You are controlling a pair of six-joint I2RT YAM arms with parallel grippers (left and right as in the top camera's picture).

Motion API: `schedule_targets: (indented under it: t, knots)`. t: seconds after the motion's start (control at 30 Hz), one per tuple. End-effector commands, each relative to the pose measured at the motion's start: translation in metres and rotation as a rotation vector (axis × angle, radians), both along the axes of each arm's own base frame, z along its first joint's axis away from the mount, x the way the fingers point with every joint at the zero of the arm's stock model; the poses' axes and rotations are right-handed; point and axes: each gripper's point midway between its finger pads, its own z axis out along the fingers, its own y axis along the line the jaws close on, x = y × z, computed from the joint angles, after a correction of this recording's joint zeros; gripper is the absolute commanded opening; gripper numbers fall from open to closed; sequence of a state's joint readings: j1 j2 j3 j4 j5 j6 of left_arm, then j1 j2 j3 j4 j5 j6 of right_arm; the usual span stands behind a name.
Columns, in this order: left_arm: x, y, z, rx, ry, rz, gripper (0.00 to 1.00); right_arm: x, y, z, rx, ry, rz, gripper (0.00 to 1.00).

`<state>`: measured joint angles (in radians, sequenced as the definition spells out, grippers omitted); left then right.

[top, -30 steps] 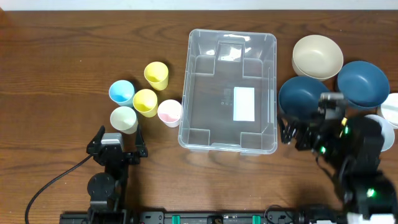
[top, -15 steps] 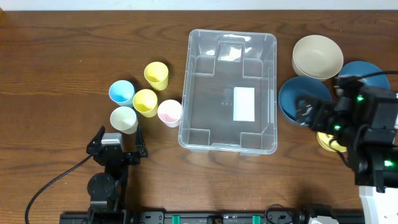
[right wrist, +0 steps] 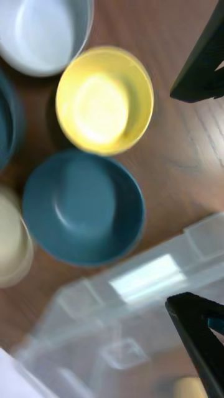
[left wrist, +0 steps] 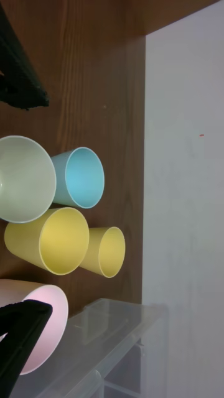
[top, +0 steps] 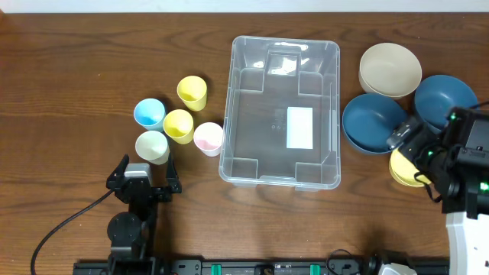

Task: Pack container
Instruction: 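Move the right gripper over the dark-teal bowl stack and lower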

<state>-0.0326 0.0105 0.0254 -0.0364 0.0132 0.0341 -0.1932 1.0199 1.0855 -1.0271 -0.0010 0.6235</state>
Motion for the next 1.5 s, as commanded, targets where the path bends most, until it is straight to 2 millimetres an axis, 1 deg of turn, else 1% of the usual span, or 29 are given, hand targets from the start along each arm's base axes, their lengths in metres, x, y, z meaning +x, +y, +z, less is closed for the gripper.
schedule_targets:
  t: [0.0, 0.1, 0.13, 0.17, 0.2, 0.27, 0.4, 0.5, 0.6, 0.67, 0.77, 0.83, 1.03, 1.13, 1.3, 1.47]
  knots:
    - [-0.001, 0.001, -0.017, 0.016, 0.050, 0.000, 0.98, 0.008, -0.008, -0.002, 0.072, -0.005, -0.142, 0.99]
    - [-0.001, 0.001, -0.017, 0.016, 0.050, 0.000, 0.98, 0.013, 0.002, -0.012, 0.132, 0.029, -0.105, 0.99]
    - [-0.001, 0.001, -0.017, 0.016, 0.050, 0.000, 0.98, 0.014, 0.003, -0.016, 0.137, 0.046, -0.104, 0.99]
    - [-0.001, 0.001, -0.017, 0.016, 0.050, 0.000, 0.98, 0.015, 0.003, -0.021, 0.139, 0.066, -0.105, 0.97]
    - [-0.001, 0.001, -0.017, 0.016, 0.050, 0.000, 0.98, 0.015, 0.002, -0.026, 0.143, 0.087, -0.108, 0.91]
    - [-0.001, 0.001, -0.017, 0.016, 0.050, 0.000, 0.98, 0.016, 0.002, -0.036, 0.163, 0.128, -0.135, 0.89]
    - [-0.001, 0.001, -0.017, 0.016, 0.050, 0.000, 0.98, 0.011, 0.003, -0.061, 0.268, 0.235, -0.315, 0.89]
    - [-0.001, 0.001, -0.017, 0.016, 0.050, 0.000, 0.98, 0.012, 0.007, -0.076, 0.326, 0.293, -0.398, 0.89]
    - [-0.001, 0.001, -0.017, 0.016, 0.050, 0.000, 0.98, 0.012, 0.011, -0.087, 0.357, 0.337, -0.461, 0.90]
    - [-0.001, 0.001, -0.017, 0.016, 0.050, 0.000, 0.98, 0.012, 0.010, -0.093, 0.367, 0.356, -0.506, 0.91]
    - [-0.001, 0.001, -0.017, 0.016, 0.050, 0.000, 0.98, 0.014, 0.010, -0.101, 0.386, 0.377, -0.559, 0.95]
    - [-0.001, 0.001, -0.017, 0.016, 0.050, 0.000, 0.98, 0.019, 0.010, -0.106, 0.386, 0.381, -0.560, 0.99]
    - [-0.001, 0.001, -0.017, 0.016, 0.050, 0.000, 0.98, 0.030, 0.009, -0.130, 0.377, 0.427, -0.555, 0.99]
    - [-0.001, 0.001, -0.018, 0.016, 0.050, 0.000, 0.98, 0.039, 0.013, -0.142, 0.370, 0.437, -0.531, 0.99]
    - [-0.001, 0.001, -0.017, 0.016, 0.050, 0.000, 0.98, 0.049, 0.021, -0.158, 0.362, 0.454, -0.503, 0.99]
    - [-0.001, 0.001, -0.017, 0.016, 0.050, 0.000, 0.98, 0.057, 0.022, -0.171, 0.354, 0.458, -0.497, 0.99]
